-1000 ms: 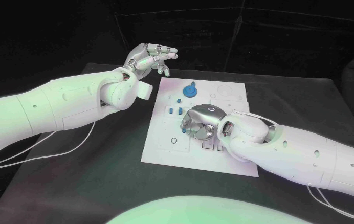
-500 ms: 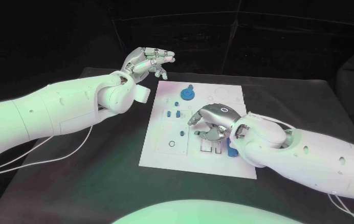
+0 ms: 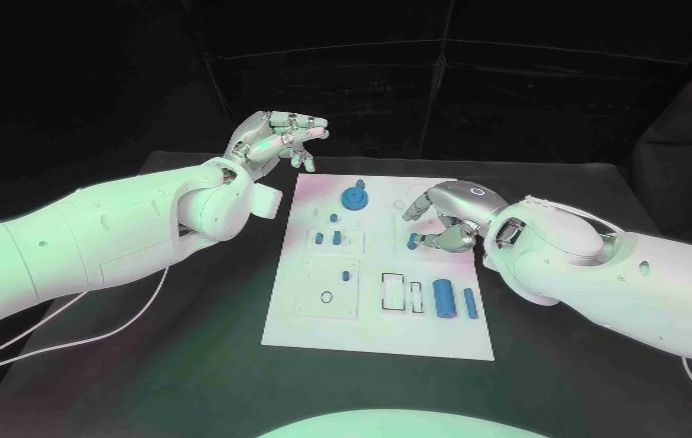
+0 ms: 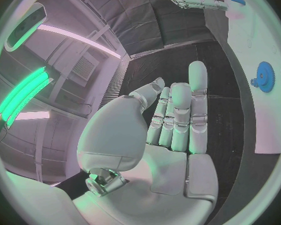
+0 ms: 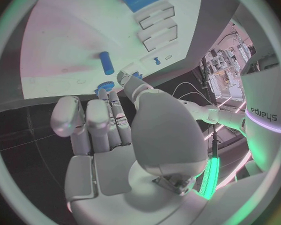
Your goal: Assemble the parts on the task board
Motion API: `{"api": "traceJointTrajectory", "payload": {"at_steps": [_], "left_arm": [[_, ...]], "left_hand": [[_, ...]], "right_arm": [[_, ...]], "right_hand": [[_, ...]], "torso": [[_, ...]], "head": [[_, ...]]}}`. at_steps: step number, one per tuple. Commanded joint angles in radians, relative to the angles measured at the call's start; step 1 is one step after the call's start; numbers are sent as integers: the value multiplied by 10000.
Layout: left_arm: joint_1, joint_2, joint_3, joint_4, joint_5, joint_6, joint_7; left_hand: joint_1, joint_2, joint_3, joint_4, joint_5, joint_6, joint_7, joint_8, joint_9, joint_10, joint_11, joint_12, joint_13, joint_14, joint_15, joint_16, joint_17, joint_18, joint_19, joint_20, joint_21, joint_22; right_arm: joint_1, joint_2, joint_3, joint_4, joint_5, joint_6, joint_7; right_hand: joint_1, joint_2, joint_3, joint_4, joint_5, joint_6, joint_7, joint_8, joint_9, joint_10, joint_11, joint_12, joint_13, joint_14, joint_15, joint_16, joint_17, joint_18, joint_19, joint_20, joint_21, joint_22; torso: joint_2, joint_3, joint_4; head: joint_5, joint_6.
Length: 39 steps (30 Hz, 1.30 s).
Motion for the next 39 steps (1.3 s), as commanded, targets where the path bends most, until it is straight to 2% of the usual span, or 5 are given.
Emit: {"api": "traceJointTrajectory", "payload": {"at_steps": [1,16,28,33,39], "left_arm": [[16,18,5,-4,34,164,-1],[15,11,5,-10,34,220,-70],[15,23,5,-31,34,243,-86],[15,25,5,-38,34,248,-91],[15,36,5,-55,34,265,-114]], "left_hand": [[52,-20,9,-57,50,-45,52,42,-2,-54,38,41,-10,-38,3,-36,-9,135,-48,-39,-61,-16],[52,-20,9,-57,50,-45,52,42,-2,-54,38,41,-10,-38,3,-36,-9,135,-48,-39,-61,-16],[52,-20,9,-57,50,-45,52,42,-2,-54,38,41,-10,-38,3,-36,-9,135,-48,-39,-61,-16],[61,-18,8,-68,49,-54,56,52,-3,-67,41,52,-12,-48,4,-45,-33,135,-47,-39,-71,-23],[62,-18,8,-70,49,-56,57,54,-3,-69,42,54,-13,-50,4,-47,-38,135,-47,-39,-73,-24]], "right_arm": [[36,15,4,-70,54,606,-225],[48,284,-4,-327,-32,1497,-28],[44,432,-6,-465,-46,1670,-51],[41,511,-6,-529,-124,1504,-110],[37,604,-6,-604,-222,761,-178]], "right_hand": [[-23,33,-75,1,17,-47,-16,17,12,-80,11,67,7,-43,18,-71,-18,149,-100,1,-59,-13],[222,329,-412,-16,144,-11,-51,55,28,326,-105,618,32,-8,-69,-54,-43,139,-11,-61,-65,18],[460,730,95,20,-70,868,64,351,132,1469,-300,956,12,136,-236,274,361,25,358,-219,280,508],[556,865,373,-6,-222,1145,40,419,150,1765,-347,922,15,161,-273,366,465,-12,468,-248,403,678],[593,1055,753,11,-641,1326,6,427,143,1975,-394,813,17,189,-306,482,595,-51,578,-287,535,860]], "torso": [[20,5,22],[15,0,11],[18,7,21],[13,0,18],[15,6,13]], "head": [[-33,26],[21,-64],[6,-82],[0,-102],[-8,-123]]}}
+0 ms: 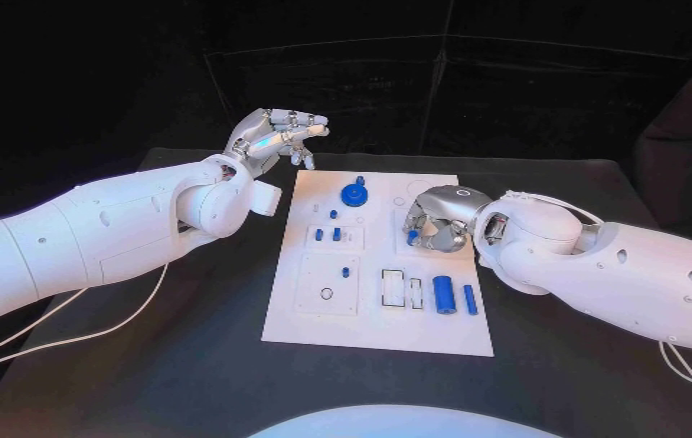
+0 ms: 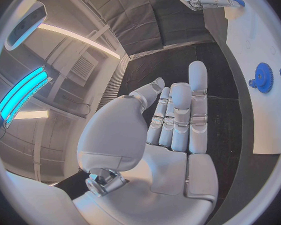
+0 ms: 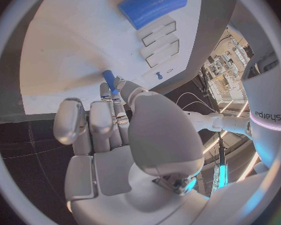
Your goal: Assemble the parts on the task board
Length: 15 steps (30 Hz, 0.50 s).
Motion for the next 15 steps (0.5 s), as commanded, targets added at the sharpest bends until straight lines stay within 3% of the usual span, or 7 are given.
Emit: {"api": "traceJointTrajectory", "payload": {"at_steps": [1,8,15], "left_arm": [[16,18,6,-11,34,150,3],[16,4,6,-11,34,155,-34],[16,-18,6,-6,34,151,-51]], "left_hand": [[62,-18,7,-71,49,-20,21,55,-3,-32,6,54,-13,-51,3,-48,-8,134,-47,-39,-34,-9],[62,-18,7,-71,49,-20,21,55,-3,-32,6,54,-13,-51,3,-48,-8,134,-47,-39,-34,-9],[62,-17,7,-71,49,-21,22,56,-3,-33,6,55,-13,-52,3,-49,-10,134,-47,-39,-35,-10]], "right_arm": [[15,32,3,-13,-168,-722,-57],[13,-90,4,152,-221,-1239,-74],[17,-480,10,740,-108,-1531,-73]], "right_hand": [[15,127,92,1,-38,76,4,42,17,93,18,-47,6,135,-69,62,48,-52,79,0,93,54],[24,119,172,-20,-34,122,-6,47,18,153,5,-67,14,142,-79,89,73,-66,118,-9,140,119],[14,97,214,-29,1,151,-8,49,19,187,0,-83,17,147,-84,113,100,-75,145,-14,172,164]], "torso": [[1,6,2],[-15,-13,14],[-25,-8,-6]], "head": [[-10,-15],[-6,-32],[8,-25]]}}
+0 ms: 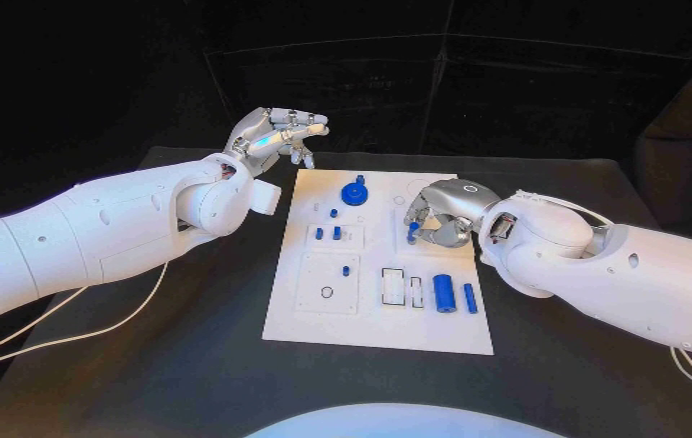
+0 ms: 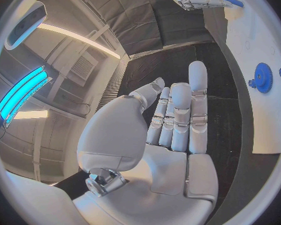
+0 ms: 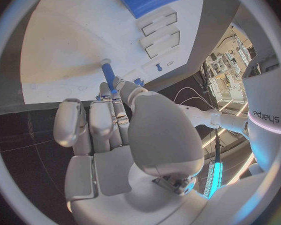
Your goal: Assemble the parts on the task board
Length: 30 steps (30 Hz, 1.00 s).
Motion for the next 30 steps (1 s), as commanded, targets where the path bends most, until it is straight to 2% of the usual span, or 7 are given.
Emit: {"api": "traceJointTrajectory", "payload": {"at_steps": [1,8,13,16,18,26,30], "left_arm": [[16,-11,6,7,34,122,-9],[16,-5,5,4,34,144,-52],[16,6,5,6,34,146,-61],[16,14,5,10,34,145,-62],[16,28,5,13,34,153,-59],[18,73,5,18,34,163,-67],[19,76,5,16,34,156,-67]], "left_hand": [[62,-13,7,-72,49,-26,24,60,-3,-39,8,60,-13,-57,4,-55,-25,134,-47,-39,-40,-15],[62,-12,7,-72,49,-26,24,60,-3,-39,8,60,-13,-58,5,-55,-26,134,-47,-39,-40,-15],[62,-12,7,-72,49,-26,24,60,-3,-39,8,60,-13,-58,5,-55,-26,134,-47,-39,-40,-15],[62,-12,7,-72,49,-26,24,60,-3,-39,8,60,-13,-58,5,-55,-26,134,-47,-39,-40,-15],[62,-12,7,-72,49,-26,24,60,-3,-39,8,60,-13,-58,5,-55,-26,134,-47,-39,-40,-15],[62,-12,7,-72,49,-26,24,60,-3,-39,8,60,-13,-58,5,-55,-26,134,-47,-39,-40,-15],[62,-12,7,-72,49,-26,24,60,-3,-39,8,60,-13,-58,5,-55,-26,134,-47,-39,-40,-15]], "right_arm": [[25,-144,12,323,104,-646,-14],[29,-359,105,1055,1071,-920,123],[29,-79,142,1301,1394,-941,289],[22,283,144,1300,1445,-886,426],[-44,605,141,1284,1390,-788,589],[-518,1662,113,873,1114,-350,1379],[-730,1948,90,603,940,-161,1492]], "right_hand": [[-1,36,73,14,17,83,-4,3,-7,65,-19,-68,12,147,-84,39,14,-75,73,-17,56,9],[-31,10,101,19,49,107,-1,2,-8,88,-19,-91,13,154,-85,68,48,-83,95,-21,82,44],[-40,-9,124,12,90,116,0,-2,-10,97,-17,-111,12,155,-86,73,46,-85,99,-23,90,54],[-42,-13,130,10,101,118,1,-4,-11,99,-17,-116,11,153,-86,70,37,-86,102,-23,94,58],[-42,-19,150,2,130,116,3,-11,-14,99,-16,-133,10,151,-85,67,27,-82,91,-24,87,46],[-66,-61,233,-32,316,86,30,-62,-35,79,10,-233,2,144,-70,87,31,-76,66,-18,78,29],[-69,-63,239,-34,330,84,33,-66,-37,78,13,-242,2,146,-68,96,43,-77,68,-17,81,33]], "torso": [[-7,-1,-11],[-2,2,8],[11,-7,11],[11,-12,-2],[21,2,-10],[16,-14,33],[13,-17,6]], "head": [[1,14],[44,34],[128,7],[228,-34],[301,-58],[435,-181],[549,-234]]}}
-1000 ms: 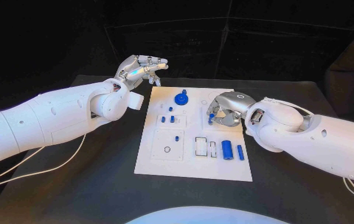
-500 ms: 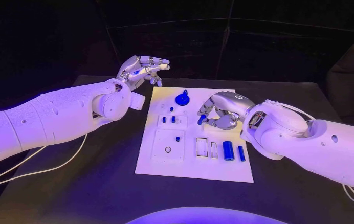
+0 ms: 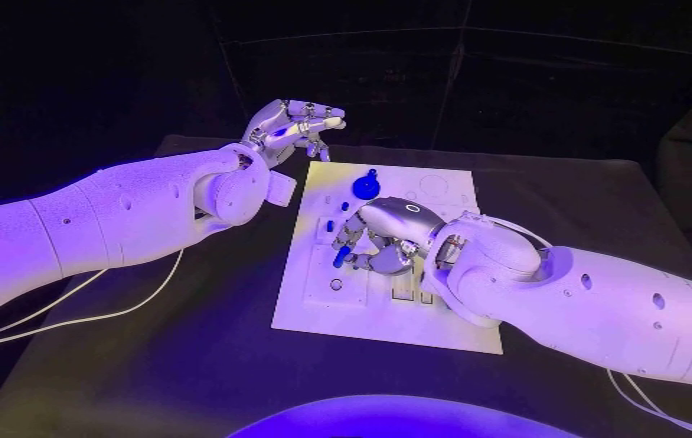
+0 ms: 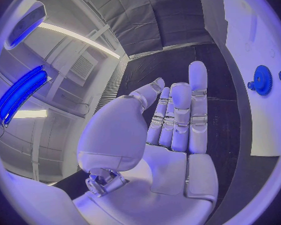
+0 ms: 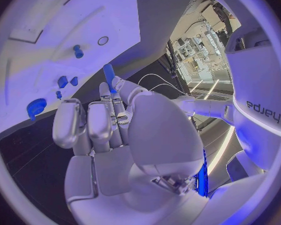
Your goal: Assemble the parts on the task board
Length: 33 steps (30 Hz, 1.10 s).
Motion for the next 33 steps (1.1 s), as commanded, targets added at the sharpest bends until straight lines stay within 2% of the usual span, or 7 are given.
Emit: {"api": "traceJointTrajectory", "payload": {"at_steps": [1,8,15,21,27,33], "left_arm": [[19,11,6,8,32,121,16],[19,39,6,-1,32,130,13],[19,89,6,-31,32,151,10],[19,103,6,-55,32,160,4],[18,109,6,-66,32,165,-5],[18,110,5,-84,32,170,-12]], "left_hand": [[62,-12,7,-72,49,-26,24,60,-3,-40,9,61,-13,-58,4,-55,-11,134,-47,-39,-41,-10],[62,-12,7,-72,49,-26,24,60,-3,-40,9,61,-13,-58,4,-55,-11,134,-47,-39,-41,-10],[62,-12,7,-72,49,-26,24,60,-3,-40,9,61,-13,-58,4,-55,-11,134,-47,-39,-41,-10],[68,-1,9,-78,50,-36,26,70,-4,-51,11,72,-14,-66,6,-61,-28,134,-48,-38,-50,-16],[70,2,9,-79,50,-39,27,72,-4,-54,11,75,-15,-68,6,-63,-33,133,-48,-38,-53,-18],[70,2,9,-79,50,-39,27,72,-4,-54,11,75,-15,-68,6,-63,-33,133,-48,-38,-53,-18]], "right_arm": [[-143,206,-13,-237,-269,408,525],[-329,554,-41,-667,-497,772,573],[-374,747,-53,-926,-746,1074,465],[-383,783,-55,-994,-914,1225,330],[-385,779,-57,-1021,-1083,1384,182],[-386,763,-58,-1021,-1292,1381,26]], "right_hand": [[-68,-61,73,-10,49,16,36,-11,7,42,49,-57,2,146,-69,56,14,-77,32,18,41,0],[-87,-86,77,-17,86,4,46,-26,2,31,59,-85,0,143,-63,55,3,-76,28,22,41,-1],[-100,-92,76,-14,99,4,49,-29,0,31,62,-93,1,141,-60,52,-6,-76,25,24,40,-2],[-118,-101,71,-10,103,5,51,-31,-1,36,65,-98,2,142,-57,58,3,-75,23,26,39,-3],[-129,-106,68,-7,106,9,51,-31,0,40,65,-101,3,139,-55,51,-12,-73,15,28,32,-14],[-151,-114,62,0,115,17,48,-31,0,52,64,-107,6,135,-54,45,-26,-72,12,30,32,-13]], "torso": [[4,5,-19],[-5,21,-38],[-9,14,-9],[-7,16,-29],[-9,7,-22],[-8,17,-19]], "head": [[113,-67],[177,-138],[141,-174],[150,-196],[150,-210],[151,-224]]}}
